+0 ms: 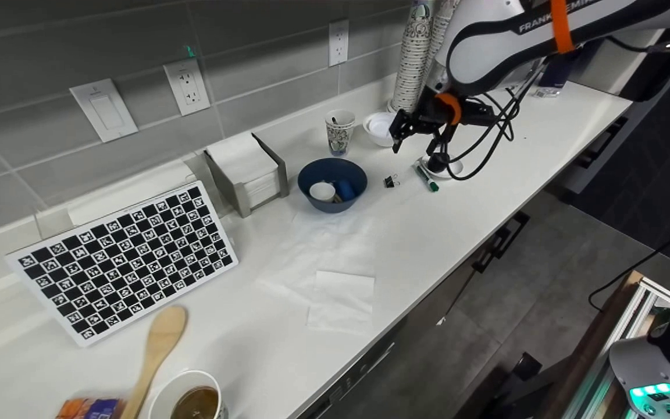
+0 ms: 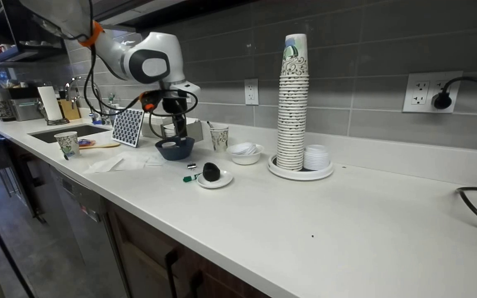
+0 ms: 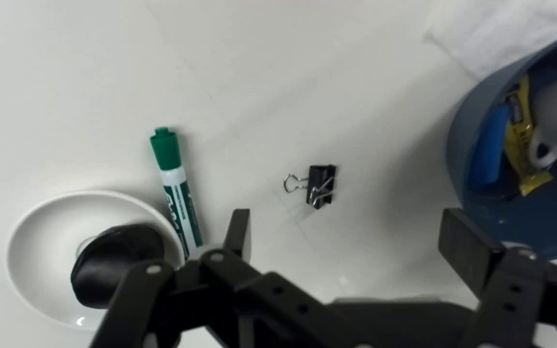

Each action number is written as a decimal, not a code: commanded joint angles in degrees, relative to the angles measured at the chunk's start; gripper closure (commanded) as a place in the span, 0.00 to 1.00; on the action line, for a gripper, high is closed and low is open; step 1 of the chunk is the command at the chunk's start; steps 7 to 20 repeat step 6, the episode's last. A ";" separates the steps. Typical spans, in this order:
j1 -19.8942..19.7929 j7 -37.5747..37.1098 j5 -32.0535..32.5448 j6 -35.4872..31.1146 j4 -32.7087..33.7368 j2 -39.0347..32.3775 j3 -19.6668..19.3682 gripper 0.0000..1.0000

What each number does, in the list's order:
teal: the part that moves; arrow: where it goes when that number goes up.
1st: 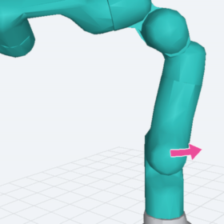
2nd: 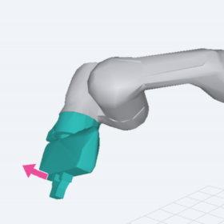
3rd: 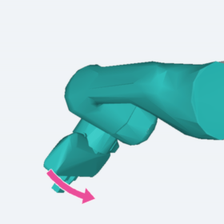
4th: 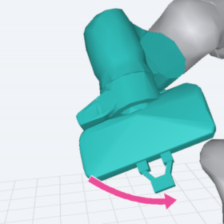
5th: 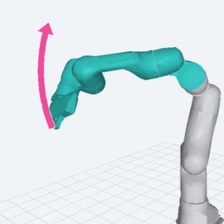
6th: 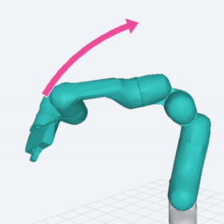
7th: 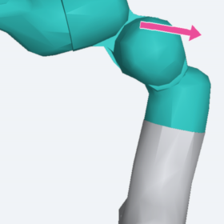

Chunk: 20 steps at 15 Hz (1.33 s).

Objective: Remove the marker and clip from the bowl

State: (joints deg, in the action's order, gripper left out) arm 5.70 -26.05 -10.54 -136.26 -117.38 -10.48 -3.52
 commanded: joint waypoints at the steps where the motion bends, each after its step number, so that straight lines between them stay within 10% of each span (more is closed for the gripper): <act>1: -1.53 0.58 0.03 0.88 -0.54 1.46 1.40 0.00; 20: -1.51 0.45 0.06 0.50 -0.53 0.33 1.41 0.00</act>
